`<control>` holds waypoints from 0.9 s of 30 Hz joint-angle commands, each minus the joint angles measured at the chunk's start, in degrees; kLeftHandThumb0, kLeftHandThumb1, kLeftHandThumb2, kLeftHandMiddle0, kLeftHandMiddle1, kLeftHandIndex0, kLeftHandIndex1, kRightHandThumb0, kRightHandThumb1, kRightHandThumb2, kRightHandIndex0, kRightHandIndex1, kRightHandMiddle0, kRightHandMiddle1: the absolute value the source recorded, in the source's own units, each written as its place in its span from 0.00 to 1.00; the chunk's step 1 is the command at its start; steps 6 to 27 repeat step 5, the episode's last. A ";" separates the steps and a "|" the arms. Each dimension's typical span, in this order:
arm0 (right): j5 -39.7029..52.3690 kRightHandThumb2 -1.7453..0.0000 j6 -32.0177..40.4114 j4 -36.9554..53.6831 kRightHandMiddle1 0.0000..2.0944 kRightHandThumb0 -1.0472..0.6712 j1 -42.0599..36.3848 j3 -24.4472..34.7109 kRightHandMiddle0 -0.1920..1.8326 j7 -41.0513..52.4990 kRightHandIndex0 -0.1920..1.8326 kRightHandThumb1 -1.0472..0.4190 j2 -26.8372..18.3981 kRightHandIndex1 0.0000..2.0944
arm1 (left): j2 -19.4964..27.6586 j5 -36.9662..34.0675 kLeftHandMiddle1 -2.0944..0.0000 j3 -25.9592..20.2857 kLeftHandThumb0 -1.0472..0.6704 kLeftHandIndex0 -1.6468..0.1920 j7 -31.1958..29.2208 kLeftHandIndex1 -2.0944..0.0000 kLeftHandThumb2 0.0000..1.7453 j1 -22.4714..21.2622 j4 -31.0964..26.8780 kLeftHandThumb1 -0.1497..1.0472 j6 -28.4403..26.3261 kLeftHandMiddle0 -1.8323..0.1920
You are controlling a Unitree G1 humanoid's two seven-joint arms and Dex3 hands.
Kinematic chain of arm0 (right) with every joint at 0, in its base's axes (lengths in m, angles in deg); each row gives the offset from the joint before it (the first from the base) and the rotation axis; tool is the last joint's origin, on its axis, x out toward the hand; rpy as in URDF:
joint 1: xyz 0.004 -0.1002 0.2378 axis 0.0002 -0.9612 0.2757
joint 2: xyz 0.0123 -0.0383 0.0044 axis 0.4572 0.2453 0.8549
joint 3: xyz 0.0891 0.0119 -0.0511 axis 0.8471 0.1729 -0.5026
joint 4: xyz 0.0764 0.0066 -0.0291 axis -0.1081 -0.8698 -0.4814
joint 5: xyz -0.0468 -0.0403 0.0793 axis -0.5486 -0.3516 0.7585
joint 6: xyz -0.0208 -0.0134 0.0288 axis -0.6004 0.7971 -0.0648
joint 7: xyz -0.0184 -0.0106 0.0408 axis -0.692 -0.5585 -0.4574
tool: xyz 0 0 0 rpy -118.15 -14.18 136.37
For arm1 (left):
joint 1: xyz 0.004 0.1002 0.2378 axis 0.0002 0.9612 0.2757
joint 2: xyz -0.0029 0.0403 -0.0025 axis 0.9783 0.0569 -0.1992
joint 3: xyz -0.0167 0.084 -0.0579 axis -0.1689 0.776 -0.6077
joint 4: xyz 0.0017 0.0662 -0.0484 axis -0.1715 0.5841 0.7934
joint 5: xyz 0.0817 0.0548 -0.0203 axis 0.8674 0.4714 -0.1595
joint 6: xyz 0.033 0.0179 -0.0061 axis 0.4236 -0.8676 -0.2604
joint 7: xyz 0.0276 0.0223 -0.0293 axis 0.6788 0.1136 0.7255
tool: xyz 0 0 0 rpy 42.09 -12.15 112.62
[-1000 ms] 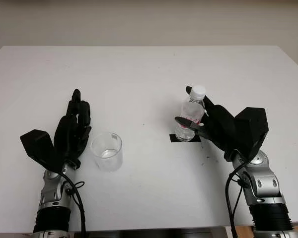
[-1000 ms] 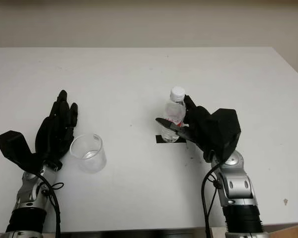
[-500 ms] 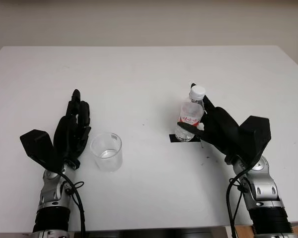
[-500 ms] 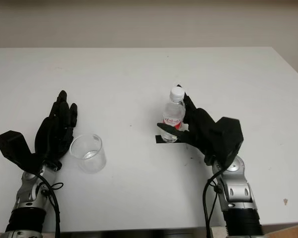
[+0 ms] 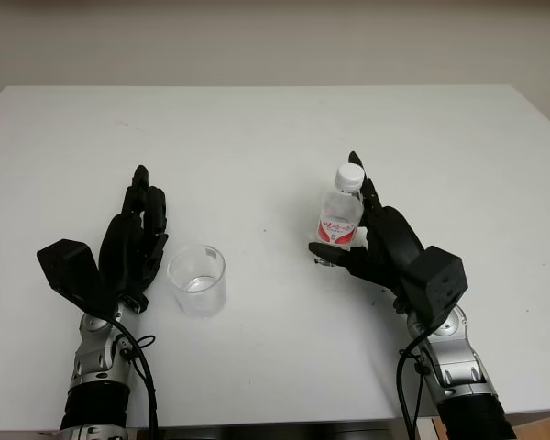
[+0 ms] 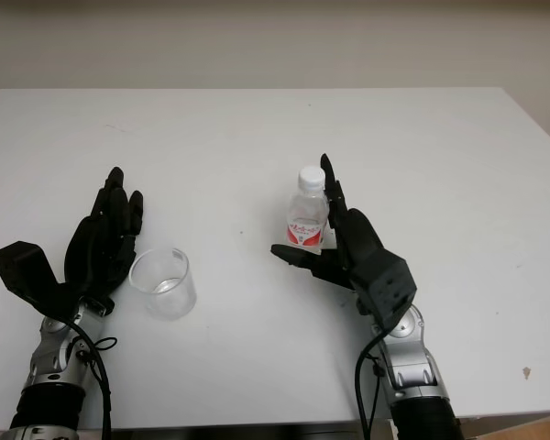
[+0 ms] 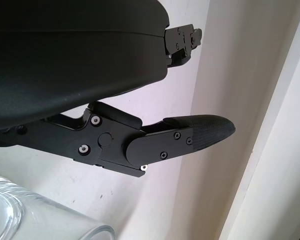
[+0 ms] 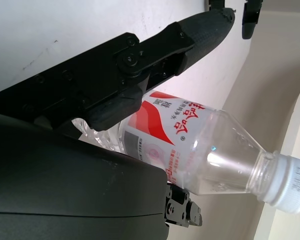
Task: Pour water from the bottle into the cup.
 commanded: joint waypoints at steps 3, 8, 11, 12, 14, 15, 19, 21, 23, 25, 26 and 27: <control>-2.13 0.97 -1.12 -0.33 0.00 0.07 -0.85 -0.48 0.00 -2.63 0.00 0.08 0.41 0.00 | -0.05 0.17 0.97 -0.10 0.20 0.96 0.78 0.97 0.32 0.25 1.00 1.00 -0.55 0.97; -2.12 0.96 -1.02 -0.15 0.00 0.06 -1.01 -0.40 0.00 -2.94 0.00 0.07 0.41 0.00 | 0.04 -0.02 0.97 -0.15 0.20 0.96 0.58 0.97 0.32 0.33 1.00 1.00 -0.58 0.97; -2.12 0.96 -1.02 -0.15 0.00 0.06 -1.01 -0.40 0.00 -2.94 0.00 0.07 0.41 0.00 | 0.04 -0.02 0.97 -0.15 0.20 0.96 0.58 0.97 0.32 0.33 1.00 1.00 -0.58 0.97; -2.12 0.96 -1.02 -0.15 0.00 0.06 -1.01 -0.40 0.00 -2.94 0.00 0.07 0.41 0.00 | 0.04 -0.02 0.97 -0.15 0.20 0.96 0.58 0.97 0.32 0.33 1.00 1.00 -0.58 0.97; -2.12 0.96 -1.02 -0.15 0.00 0.06 -1.01 -0.40 0.00 -2.94 0.00 0.07 0.41 0.00 | 0.04 -0.02 0.97 -0.15 0.20 0.96 0.58 0.97 0.32 0.33 1.00 1.00 -0.58 0.97; -2.12 0.96 -1.02 -0.15 0.00 0.06 -1.01 -0.40 0.00 -2.94 0.00 0.07 0.41 0.00 | 0.04 -0.02 0.97 -0.15 0.20 0.96 0.58 0.97 0.32 0.33 1.00 1.00 -0.58 0.97; -2.12 0.96 -1.02 -0.15 0.00 0.06 -1.01 -0.40 0.00 -2.94 0.00 0.07 0.41 0.00 | 0.04 -0.02 0.97 -0.15 0.20 0.96 0.58 0.97 0.32 0.33 1.00 1.00 -0.58 0.97; -2.12 0.96 -1.02 -0.15 0.00 0.06 -1.01 -0.40 0.00 -2.94 0.00 0.07 0.41 0.00 | 0.04 -0.02 0.97 -0.15 0.20 0.96 0.58 0.97 0.32 0.33 1.00 1.00 -0.58 0.97; -2.12 0.96 -1.02 -0.15 0.00 0.06 -1.01 -0.40 0.00 -2.94 0.00 0.07 0.41 0.00 | 0.04 -0.02 0.97 -0.15 0.20 0.96 0.58 0.97 0.32 0.33 1.00 1.00 -0.58 0.97; -2.12 0.96 -1.02 -0.15 0.00 0.06 -1.01 -0.40 0.00 -2.94 0.00 0.07 0.41 0.00 | 0.04 -0.02 0.97 -0.15 0.20 0.96 0.58 0.97 0.32 0.33 1.00 1.00 -0.58 0.97; -2.12 0.96 -1.02 -0.15 0.00 0.06 -1.01 -0.40 0.00 -2.94 0.00 0.07 0.41 0.00 | 0.04 -0.02 0.97 -0.15 0.20 0.96 0.58 0.97 0.32 0.33 1.00 1.00 -0.58 0.97; -2.12 0.96 -1.02 -0.15 0.00 0.06 -1.01 -0.40 0.00 -2.94 0.00 0.07 0.41 0.00 | 0.04 -0.02 0.97 -0.15 0.20 0.96 0.58 0.97 0.32 0.33 1.00 1.00 -0.58 0.97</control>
